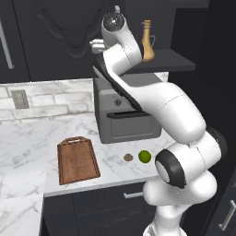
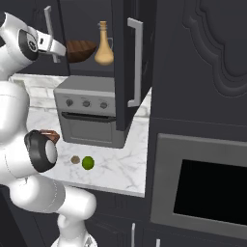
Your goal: Open the cabinet. Place the bowl and condiment on the counter. Then place the lime and garlic on the cutting board.
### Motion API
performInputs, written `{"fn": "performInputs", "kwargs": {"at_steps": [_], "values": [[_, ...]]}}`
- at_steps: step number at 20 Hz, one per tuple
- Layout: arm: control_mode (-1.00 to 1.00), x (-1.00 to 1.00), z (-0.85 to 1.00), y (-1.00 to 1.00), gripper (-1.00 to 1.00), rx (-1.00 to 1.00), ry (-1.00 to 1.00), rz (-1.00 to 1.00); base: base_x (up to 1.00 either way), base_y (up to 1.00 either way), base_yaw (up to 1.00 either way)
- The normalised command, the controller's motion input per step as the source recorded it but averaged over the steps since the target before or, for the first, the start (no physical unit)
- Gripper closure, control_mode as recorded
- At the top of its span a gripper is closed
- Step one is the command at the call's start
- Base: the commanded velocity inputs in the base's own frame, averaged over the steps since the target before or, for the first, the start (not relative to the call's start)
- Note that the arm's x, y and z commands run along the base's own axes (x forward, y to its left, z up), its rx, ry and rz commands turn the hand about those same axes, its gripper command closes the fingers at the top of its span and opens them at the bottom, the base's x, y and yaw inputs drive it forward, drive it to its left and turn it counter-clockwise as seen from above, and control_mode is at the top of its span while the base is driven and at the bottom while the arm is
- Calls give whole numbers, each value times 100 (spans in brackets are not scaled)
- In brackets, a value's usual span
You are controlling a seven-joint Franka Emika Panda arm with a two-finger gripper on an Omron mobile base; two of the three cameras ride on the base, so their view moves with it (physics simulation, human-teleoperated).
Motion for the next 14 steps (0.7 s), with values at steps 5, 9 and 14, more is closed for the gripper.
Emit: {"fn": "performInputs", "kwargs": {"at_steps": [5, 9, 14], "values": [[-100, 0, 0, -10, 100, 7, 3, 5, 0, 0, 0], [-100, -18, 0, 11, 100, 2, 1, 14, 0, 0, 0], [-100, -60, -3, 75, 100, -1, 0, 14, 0, 0, 0]]}}
